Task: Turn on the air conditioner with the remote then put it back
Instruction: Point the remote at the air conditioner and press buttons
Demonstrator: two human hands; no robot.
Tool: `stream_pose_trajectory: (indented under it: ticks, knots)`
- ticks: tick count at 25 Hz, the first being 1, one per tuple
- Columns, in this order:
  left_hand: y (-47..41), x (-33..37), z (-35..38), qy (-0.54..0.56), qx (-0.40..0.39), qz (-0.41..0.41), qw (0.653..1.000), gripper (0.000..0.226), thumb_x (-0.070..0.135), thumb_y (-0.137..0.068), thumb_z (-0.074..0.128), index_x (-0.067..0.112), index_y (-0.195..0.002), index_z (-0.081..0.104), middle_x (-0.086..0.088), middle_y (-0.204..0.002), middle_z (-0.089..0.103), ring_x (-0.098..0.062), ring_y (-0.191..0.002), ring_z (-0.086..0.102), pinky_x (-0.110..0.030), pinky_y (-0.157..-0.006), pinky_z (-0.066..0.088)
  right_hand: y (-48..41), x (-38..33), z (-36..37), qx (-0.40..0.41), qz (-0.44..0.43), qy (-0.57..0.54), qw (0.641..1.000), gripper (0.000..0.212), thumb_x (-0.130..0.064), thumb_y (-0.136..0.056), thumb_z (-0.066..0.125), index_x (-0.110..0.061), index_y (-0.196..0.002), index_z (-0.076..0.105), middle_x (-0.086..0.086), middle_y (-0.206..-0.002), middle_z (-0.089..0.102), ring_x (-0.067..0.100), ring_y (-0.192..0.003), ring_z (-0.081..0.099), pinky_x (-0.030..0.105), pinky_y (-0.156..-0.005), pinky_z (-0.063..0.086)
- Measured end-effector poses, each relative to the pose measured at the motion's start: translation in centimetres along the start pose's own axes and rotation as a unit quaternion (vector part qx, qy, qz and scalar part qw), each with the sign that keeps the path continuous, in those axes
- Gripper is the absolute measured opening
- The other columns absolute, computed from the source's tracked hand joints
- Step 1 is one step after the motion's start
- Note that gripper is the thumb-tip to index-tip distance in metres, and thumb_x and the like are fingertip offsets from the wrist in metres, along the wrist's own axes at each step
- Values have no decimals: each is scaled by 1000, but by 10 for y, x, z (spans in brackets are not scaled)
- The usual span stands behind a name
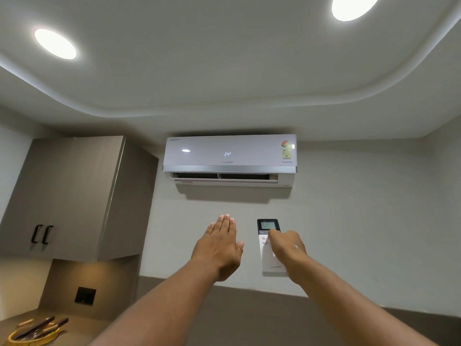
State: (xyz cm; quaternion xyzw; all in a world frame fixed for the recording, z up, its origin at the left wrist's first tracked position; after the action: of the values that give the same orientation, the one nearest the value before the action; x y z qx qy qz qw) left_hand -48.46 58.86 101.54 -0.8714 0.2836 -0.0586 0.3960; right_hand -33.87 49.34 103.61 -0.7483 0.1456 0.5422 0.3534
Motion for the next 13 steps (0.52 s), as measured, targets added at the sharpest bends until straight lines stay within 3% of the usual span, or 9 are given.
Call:
stream_pose_trajectory:
  ticks: [5,13]
  knots:
    - [-1,-1,-1,-2,2,0,1000,66,47,-100,10,11,-152,-10,-7,-162,-14,-21,-147,-14,-32,-111,-10,-2,-2,-1,-3,-3,-5,1000,16,-18,-86,47,-8,-82,59,11,-77,61,27,-62,56,26,-52,41]
    - [-2,0,-1,-5,3,1,1000,66,47,-100,10,11,-152,-10,-7,-162,-14,-21,-147,-13,-32,-110,-11,0,-2,-3,-4,-6,-5,1000,15,-16,-85,47,-8,-77,56,10,-74,59,26,-59,55,25,-51,40]
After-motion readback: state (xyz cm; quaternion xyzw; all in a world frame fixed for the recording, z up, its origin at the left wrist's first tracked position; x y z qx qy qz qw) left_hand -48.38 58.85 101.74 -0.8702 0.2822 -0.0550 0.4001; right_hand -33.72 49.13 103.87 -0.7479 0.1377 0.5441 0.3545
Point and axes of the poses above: each hand's wrist, its own y-axis away from the middle knuckle, its own z-axis out of the palm, x = y × z, the point moved 1 cm from there along -y, towards the middle knuckle
